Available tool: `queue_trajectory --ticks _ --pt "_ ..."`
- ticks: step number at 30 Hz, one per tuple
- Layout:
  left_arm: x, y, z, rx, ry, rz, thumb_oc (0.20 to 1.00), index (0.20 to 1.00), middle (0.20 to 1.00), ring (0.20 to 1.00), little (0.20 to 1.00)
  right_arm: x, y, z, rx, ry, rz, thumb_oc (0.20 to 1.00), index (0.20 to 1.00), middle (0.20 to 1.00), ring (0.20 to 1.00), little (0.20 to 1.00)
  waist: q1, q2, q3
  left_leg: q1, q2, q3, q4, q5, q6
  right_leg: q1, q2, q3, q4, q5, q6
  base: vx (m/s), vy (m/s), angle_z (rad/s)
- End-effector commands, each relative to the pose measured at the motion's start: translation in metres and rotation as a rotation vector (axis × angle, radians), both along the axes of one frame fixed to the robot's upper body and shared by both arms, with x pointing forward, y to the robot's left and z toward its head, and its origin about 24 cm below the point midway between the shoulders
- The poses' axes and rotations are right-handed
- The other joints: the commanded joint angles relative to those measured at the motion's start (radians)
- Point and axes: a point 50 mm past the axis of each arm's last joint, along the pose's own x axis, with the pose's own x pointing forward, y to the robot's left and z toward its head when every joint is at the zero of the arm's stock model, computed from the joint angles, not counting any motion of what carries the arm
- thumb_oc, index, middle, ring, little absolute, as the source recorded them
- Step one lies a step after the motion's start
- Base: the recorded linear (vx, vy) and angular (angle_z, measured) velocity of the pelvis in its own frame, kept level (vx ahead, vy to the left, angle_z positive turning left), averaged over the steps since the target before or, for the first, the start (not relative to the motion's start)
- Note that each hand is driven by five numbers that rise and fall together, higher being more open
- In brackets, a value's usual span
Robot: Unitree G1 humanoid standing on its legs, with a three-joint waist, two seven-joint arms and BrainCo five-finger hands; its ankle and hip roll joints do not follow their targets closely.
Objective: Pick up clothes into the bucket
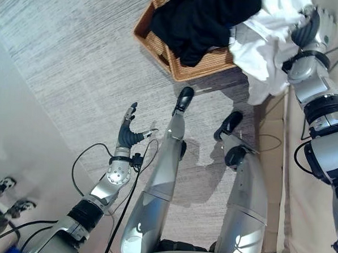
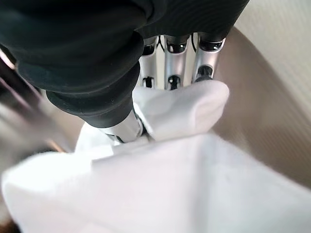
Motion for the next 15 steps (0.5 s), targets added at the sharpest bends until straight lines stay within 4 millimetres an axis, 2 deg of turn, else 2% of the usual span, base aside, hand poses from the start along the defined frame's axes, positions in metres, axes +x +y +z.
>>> queue_trajectory --ticks 1,2,3,6,7,10,14,15 --pt "-0.015 0.016 -0.017 0.047 0.04 0.065 1.0 1.0 1.0 1.0 1.0 -0.028 -0.01 0.029 0.003 -0.265 0.011 0.2 0.2 0.2 0.2 0.2 -0.014 -0.058 -0.013 0.142 0.01 0.091 -0.019 -0.101 0.057 0.169 0.011 0.098 -0.111 0.026 0.111 -0.05 -0.019 -0.24" --pt "-0.016 0.016 -0.018 0.051 0.043 0.063 1.0 1.0 1.0 1.0 1.0 -0.029 -0.011 0.026 0.006 -0.262 0.008 0.2 0.2 0.2 0.2 0.2 -0.011 -0.06 -0.013 0.148 0.01 0.09 -0.022 -0.1 0.057 0.175 0.011 0.097 -0.115 0.027 0.111 -0.09 -0.02 -0.16" --pt "-0.015 0.022 -0.022 0.066 0.059 0.087 1.0 1.0 1.0 1.0 1.0 -0.043 -0.01 0.032 0.01 -0.351 0.037 0.2 0.2 0.2 0.2 0.2 -0.029 -0.079 -0.013 0.219 0.022 0.101 -0.052 -0.096 0.057 0.24 0.027 0.102 -0.149 0.038 0.113 -0.07 -0.008 -0.15" --pt "-0.016 0.028 -0.018 0.074 0.05 0.083 1.0 1.0 1.0 1.0 1.0 -0.056 -0.018 0.026 0.025 -0.381 0.051 0.2 0.2 0.2 0.2 0.2 -0.041 -0.093 -0.013 0.32 0.034 0.108 -0.083 -0.091 0.059 0.337 0.041 0.102 -0.188 0.05 0.115 -0.09 -0.028 -0.23" --pt "-0.015 0.031 -0.017 0.083 0.046 0.088 1.0 1.0 1.0 1.0 1.0 -0.06 -0.02 0.028 0.02 -0.401 0.046 0.2 0.2 0.2 0.2 0.2 -0.042 -0.092 -0.013 0.327 0.037 0.113 -0.098 -0.062 0.063 0.341 0.04 0.09 -0.2 0.078 0.108 -0.11 -0.024 -0.21" --pt "-0.015 0.036 -0.017 0.074 0.056 0.093 1.0 1.0 1.0 1.0 1.0 -0.072 -0.032 0.023 0.043 -0.431 0.024 0.2 0.2 0.2 0.2 0.2 -0.052 -0.094 -0.013 0.441 0.041 0.113 -0.132 -0.06 0.061 0.456 0.045 0.084 -0.237 0.082 0.107 -0.04 -0.032 -0.11" --pt "-0.016 0.047 -0.014 0.072 0.058 0.098 1.0 1.0 1.0 1.0 1.0 -0.092 -0.037 0.031 0.031 -0.513 0.023 0.2 0.2 0.2 0.2 0.2 -0.058 -0.099 -0.013 0.6 0.053 0.124 -0.164 -0.073 0.059 0.614 0.054 0.085 -0.288 0.089 0.11 0.01 -0.01 -0.02" --pt "-0.017 0.047 -0.015 0.073 0.06 0.097 1.0 1.0 1.0 1.0 1.0 -0.092 -0.037 0.03 0.032 -0.51 0.022 0.2 0.2 0.2 0.2 0.2 -0.057 -0.1 -0.013 0.605 0.054 0.123 -0.167 -0.073 0.059 0.62 0.056 0.084 -0.292 0.09 0.11 0.04 -0.008 -0.11"
